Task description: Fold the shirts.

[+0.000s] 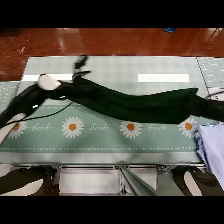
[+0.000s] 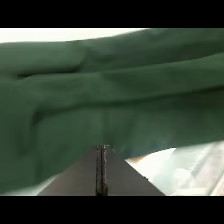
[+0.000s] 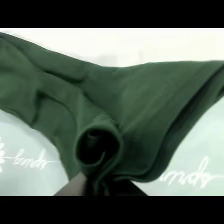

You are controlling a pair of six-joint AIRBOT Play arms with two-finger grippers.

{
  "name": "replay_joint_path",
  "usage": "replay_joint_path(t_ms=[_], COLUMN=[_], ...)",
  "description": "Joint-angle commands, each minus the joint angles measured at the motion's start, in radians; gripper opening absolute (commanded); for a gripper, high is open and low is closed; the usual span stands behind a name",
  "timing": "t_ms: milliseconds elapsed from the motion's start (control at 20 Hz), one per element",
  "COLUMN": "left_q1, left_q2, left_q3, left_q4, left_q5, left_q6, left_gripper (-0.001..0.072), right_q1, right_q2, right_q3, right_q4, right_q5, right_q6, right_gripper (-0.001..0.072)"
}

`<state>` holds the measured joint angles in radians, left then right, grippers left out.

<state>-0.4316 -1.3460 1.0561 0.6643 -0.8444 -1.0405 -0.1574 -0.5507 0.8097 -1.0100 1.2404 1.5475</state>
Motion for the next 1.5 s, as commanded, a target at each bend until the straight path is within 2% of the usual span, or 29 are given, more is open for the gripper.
replay_joint_path(t_ms=[0, 100, 250, 400, 600, 700, 900, 1050, 1250, 1450], left_q1=[-0.154, -0.211, -0.287, -0.347, -0.405, -0.380, -0.174, 0.052, 0.325, 0.540], left_q2=[-0.230, -0.348, -0.498, -0.594, -0.617, -0.602, -0.483, -0.331, -0.053, 0.263], left_q3=[0.219, 0.325, 0.458, 0.545, 0.559, 0.559, 0.558, 0.557, 0.505, 0.332], left_q4=[0.070, 0.113, 0.114, 0.112, 0.032, -0.005, 0.011, 0.029, 0.198, 0.333], left_q5=[-0.111, -0.184, -0.294, -0.330, -0.332, -0.337, -0.355, -0.443, -0.512, -0.525], left_q6=[-0.169, -0.270, -0.294, -0.346, -0.342, -0.303, -0.302, -0.267, -0.254, -0.254], left_gripper=[0.0016, 0.0016, 0.0016, 0.0016, 0.0016, 0.0016, 0.0016, 0.0016, 0.0016, 0.0016], right_q1=[-0.001, -0.001, -0.001, -0.001, -0.001, -0.001, 0.001, 0.130, 0.420, 0.567], right_q2=[0.155, 0.175, 0.174, 0.174, 0.172, 0.155, 0.052, -0.105, -0.460, -0.850], right_q3=[-0.021, -0.021, -0.021, -0.021, -0.020, -0.020, -0.020, -0.012, 0.148, 0.416], right_q4=[0.013, 0.062, 0.103, 0.103, 0.104, 0.141, 0.363, 0.495, 0.504, 0.512], right_q5=[0.072, 0.084, 0.086, 0.084, 0.060, 0.048, 0.020, -0.118, -0.323, -0.385], right_q6=[0.072, 0.072, 0.051, 0.052, 0.052, 0.033, -0.096, -0.213, -0.280, -0.300], right_gripper=[0.0027, 0.0027, 0.0028, 0.0028, 0.0028, 0.0028, 0.0028, 0.0027, 0.0028, 0.0028])
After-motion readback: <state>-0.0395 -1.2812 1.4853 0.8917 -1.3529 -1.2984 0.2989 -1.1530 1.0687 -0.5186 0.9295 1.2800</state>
